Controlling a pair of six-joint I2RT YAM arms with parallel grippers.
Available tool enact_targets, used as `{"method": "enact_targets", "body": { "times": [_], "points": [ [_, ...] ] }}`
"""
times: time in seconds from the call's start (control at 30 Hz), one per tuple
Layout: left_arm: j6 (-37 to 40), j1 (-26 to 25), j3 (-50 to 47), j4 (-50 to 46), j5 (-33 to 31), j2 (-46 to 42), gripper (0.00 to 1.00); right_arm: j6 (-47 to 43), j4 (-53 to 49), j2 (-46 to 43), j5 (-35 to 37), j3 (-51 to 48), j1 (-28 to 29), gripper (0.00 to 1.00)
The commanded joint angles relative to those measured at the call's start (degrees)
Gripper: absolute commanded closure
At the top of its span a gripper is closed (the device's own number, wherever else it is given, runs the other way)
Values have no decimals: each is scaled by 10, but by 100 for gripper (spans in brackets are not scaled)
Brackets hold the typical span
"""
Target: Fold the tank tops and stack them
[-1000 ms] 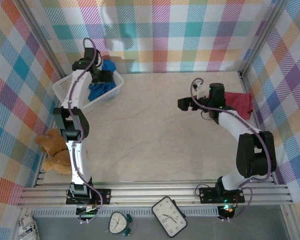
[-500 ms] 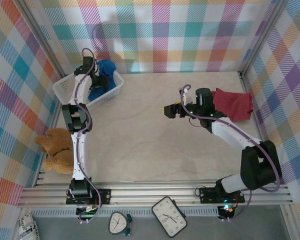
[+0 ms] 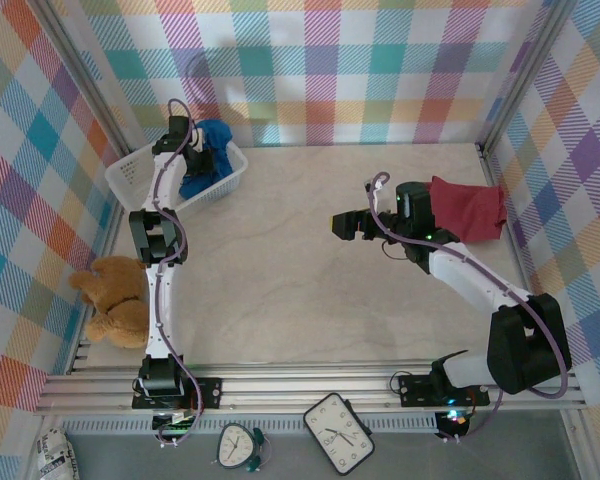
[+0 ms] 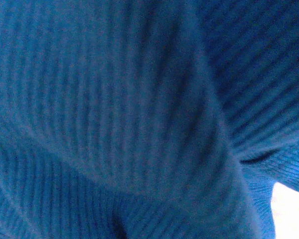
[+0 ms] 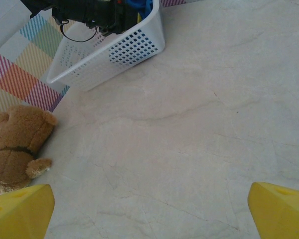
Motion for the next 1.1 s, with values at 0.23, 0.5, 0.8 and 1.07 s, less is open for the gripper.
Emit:
{"method": "enact_targets", "body": {
  "times": [0.23,0.5,0.8,1.07],
  "points": [
    [2,-6,-133,-5,41,-259,100,42,23,-20,10,-12,-33,1],
    [-27,-40,-234,-113,53,-463,100,-15,-42,-23,18,23,-33,1],
    [-121,-197,-295,-131,77,-621,100,-22,-27,-30,-41,45,-33,1],
    [-279,-299,-575,51,121,-662,100,-37,-68,-77,-34,9,-33,1]
  ]
}}
